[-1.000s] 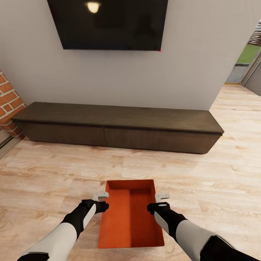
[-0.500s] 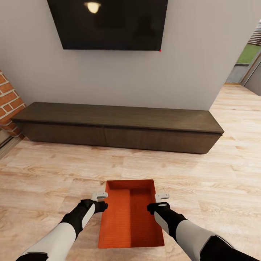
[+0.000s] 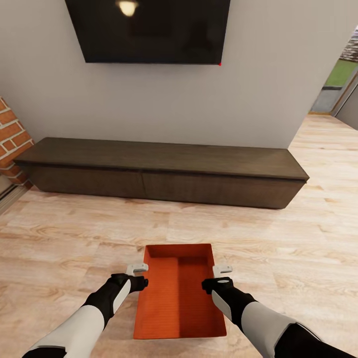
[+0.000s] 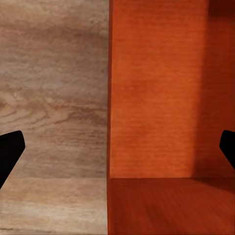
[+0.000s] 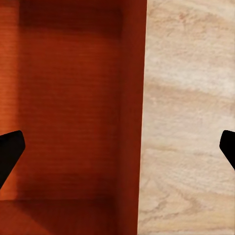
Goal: Move the two storage containers from the living room to the garage. In the garage, place one container on the floor and stack the other container on top of it (either order is fine).
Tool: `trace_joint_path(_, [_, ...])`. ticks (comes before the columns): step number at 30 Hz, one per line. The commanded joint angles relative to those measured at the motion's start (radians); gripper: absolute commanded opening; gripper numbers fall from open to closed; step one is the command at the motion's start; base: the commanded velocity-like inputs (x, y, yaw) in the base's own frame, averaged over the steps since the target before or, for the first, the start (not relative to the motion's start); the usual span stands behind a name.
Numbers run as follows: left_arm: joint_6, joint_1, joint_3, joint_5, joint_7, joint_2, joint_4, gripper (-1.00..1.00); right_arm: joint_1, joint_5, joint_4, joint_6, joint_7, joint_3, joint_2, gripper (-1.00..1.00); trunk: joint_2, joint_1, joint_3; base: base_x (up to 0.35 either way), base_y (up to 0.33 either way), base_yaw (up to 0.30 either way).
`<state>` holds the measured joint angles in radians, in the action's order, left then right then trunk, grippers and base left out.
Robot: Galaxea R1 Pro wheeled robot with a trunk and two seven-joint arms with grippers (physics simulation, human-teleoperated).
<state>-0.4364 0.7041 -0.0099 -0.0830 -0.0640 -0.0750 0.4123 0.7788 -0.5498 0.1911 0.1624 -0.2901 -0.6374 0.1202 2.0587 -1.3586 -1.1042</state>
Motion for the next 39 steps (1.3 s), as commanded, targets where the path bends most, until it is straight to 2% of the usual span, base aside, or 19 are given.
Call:
trace_joint_path(1, [-0.005, 0.0, -0.001, -0.009, -0.007, 0.0, 0.002, 1.0, 0.0, -0.006, 0.002, 0.006, -0.007, -0.008, -0.001, 1.0, 0.0, 0.0, -0.001, 0.0, 0.0, 0.0])
trace_joint_path(6, [-0.005, 0.0, -0.001, -0.009, -0.007, 0.0, 0.002, 1.0, 0.0, -0.006, 0.002, 0.006, -0.007, -0.008, -0.001, 1.0, 0.0, 0.0, -0.001, 0.0, 0.0, 0.0])
trace_joint_path(39, [-0.004, 0.0, 0.002, -0.009, -0.007, 0.001, 0.002, 1.0, 0.0, -0.006, 0.002, 0.006, -0.006, -0.008, -0.001, 1.0, 0.231, -0.126, -0.104, 0.0, 0.0, 0.0])
